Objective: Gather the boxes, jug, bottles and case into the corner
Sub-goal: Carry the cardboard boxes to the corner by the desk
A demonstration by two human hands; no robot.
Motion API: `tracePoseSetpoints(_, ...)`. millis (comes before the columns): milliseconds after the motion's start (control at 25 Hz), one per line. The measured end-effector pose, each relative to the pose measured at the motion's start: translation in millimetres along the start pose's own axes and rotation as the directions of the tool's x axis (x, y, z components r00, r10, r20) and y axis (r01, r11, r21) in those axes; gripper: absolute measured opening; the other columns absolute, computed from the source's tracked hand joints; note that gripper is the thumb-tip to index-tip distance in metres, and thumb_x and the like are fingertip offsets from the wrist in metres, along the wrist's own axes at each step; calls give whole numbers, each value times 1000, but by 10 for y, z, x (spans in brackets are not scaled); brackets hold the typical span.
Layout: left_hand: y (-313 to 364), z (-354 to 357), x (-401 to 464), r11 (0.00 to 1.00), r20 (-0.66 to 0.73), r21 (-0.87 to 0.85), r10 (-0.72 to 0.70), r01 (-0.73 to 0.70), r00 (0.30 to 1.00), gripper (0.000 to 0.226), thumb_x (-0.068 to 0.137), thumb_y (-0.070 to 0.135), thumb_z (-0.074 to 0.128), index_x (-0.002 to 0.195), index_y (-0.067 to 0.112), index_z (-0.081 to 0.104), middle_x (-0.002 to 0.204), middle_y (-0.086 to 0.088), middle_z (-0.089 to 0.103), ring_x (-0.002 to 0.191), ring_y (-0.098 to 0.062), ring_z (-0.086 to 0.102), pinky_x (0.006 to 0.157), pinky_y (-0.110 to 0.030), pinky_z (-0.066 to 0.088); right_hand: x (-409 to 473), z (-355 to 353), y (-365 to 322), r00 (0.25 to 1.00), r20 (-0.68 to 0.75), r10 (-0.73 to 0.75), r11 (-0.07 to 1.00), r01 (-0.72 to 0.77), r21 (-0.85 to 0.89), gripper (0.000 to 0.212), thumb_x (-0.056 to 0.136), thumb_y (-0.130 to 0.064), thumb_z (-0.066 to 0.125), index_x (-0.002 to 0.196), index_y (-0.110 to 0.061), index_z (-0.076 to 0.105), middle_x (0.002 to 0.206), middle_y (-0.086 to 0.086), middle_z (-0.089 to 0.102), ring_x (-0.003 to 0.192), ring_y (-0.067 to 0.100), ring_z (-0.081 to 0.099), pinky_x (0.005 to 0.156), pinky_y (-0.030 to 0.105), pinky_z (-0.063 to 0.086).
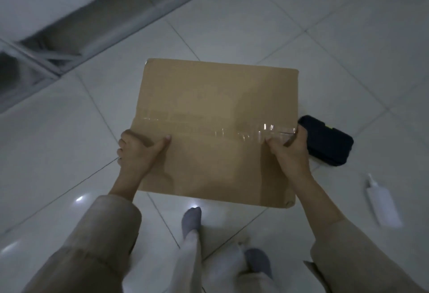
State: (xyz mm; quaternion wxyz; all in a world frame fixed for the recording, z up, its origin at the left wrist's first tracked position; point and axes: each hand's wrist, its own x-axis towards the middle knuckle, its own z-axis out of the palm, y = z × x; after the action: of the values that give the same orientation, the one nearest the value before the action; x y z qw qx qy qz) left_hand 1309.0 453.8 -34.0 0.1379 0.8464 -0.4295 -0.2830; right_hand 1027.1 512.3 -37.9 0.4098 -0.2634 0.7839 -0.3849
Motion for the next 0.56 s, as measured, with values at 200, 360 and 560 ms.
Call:
tracePoseSetpoints(200,-276,-1299,-1078,974,-232,-206,-146,99,962,97,67,48,75,135,-1,25,141,-22,35,131,-40,32,109,-51,27,-888,-140,-863,951,234,-203,977,211,-12,65,81,-24,65,135,-27,31,109,-15,52,98,10,52,83,27,40)
tracePoseSetpoints(360,-670,-2328,-2150,927,-423,-348,-290,142,858,96,70,49,72,137,0,25,142,-22,32,133,-40,27,110,-50,22,-1841,-185,-1556,826,433,-361,920,390,22,64,81,-21,66,136,-24,33,108,-14,53,94,10,52,80,24,37)
tracePoseSetpoints(560,-1480,-3253,-3515,838,-587,-515,-499,181,638,92,74,51,68,136,-1,26,140,-23,33,133,-42,27,111,-53,21,-3241,-23,-2092,577,655,-489,820,560,119,67,82,-22,66,138,-24,31,114,-13,50,99,11,50,82,24,35)
